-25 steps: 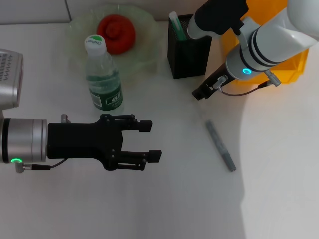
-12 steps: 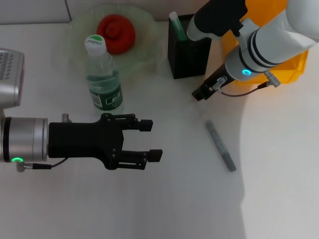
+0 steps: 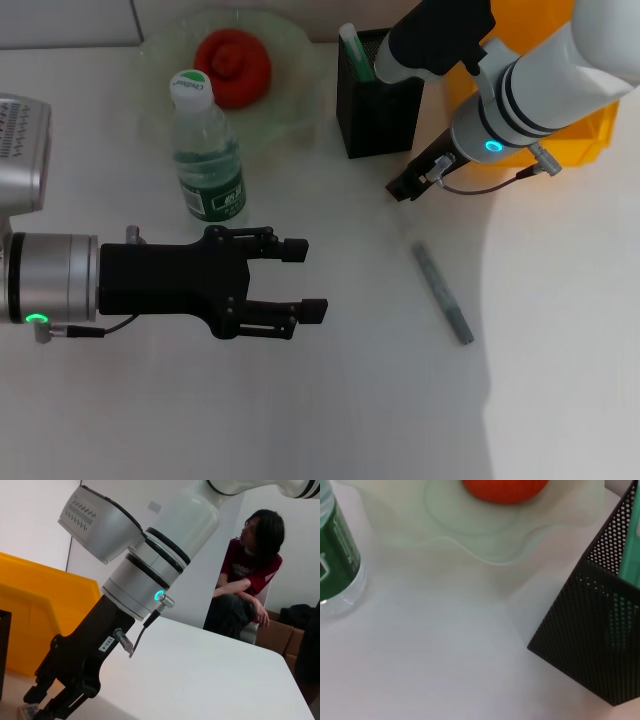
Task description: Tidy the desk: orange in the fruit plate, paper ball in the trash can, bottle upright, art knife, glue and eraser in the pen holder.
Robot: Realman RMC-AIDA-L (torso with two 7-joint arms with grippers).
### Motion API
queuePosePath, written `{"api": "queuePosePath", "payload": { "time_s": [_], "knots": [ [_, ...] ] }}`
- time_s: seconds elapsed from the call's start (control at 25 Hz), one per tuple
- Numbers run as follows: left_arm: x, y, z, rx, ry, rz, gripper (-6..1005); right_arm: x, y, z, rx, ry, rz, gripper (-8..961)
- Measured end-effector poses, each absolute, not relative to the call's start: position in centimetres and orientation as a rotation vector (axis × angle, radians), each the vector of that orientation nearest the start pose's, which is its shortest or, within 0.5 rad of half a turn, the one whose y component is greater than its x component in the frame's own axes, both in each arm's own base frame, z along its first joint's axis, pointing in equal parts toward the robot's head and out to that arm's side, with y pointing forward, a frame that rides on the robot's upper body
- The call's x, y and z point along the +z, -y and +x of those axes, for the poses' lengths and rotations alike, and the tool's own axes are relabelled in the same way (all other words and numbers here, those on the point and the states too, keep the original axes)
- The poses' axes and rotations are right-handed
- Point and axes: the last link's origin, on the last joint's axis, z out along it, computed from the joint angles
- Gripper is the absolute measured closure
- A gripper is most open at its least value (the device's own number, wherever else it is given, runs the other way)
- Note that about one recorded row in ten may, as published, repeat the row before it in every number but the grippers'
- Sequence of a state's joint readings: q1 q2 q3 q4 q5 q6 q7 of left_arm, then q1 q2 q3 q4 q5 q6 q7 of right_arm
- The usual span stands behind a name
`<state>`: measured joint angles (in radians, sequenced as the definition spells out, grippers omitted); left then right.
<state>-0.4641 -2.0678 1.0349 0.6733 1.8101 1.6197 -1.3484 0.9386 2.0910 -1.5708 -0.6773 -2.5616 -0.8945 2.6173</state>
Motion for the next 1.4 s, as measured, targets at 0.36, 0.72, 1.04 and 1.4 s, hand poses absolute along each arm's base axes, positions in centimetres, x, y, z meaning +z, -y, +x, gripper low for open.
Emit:
{"api": "queuePosePath", "payload": {
  "time_s": [0.36,0.72,1.04,1.4],
  "knots": [
    [-2.8,-29.8,-24.3,-0.750,0.489,-2.960,216,-7.0,-41.8,14.7,-0.309,-0.733,-2.526,559],
    [-2.7,-29.9,-24.2,-0.753,0.485,-2.959,216,2.2,-39.4,10.3,0.226,-0.585,-2.446,573],
    [-2.7,-30.0,-24.3,-0.747,0.476,-2.955,216,3.7,-43.8,15.3,0.523,-0.838,-2.316,567],
    [-2.7,-30.1,-24.1,-0.745,0.480,-2.954,216,1.7,-46.1,17.0,0.474,-0.933,-2.361,522]
  ]
}}
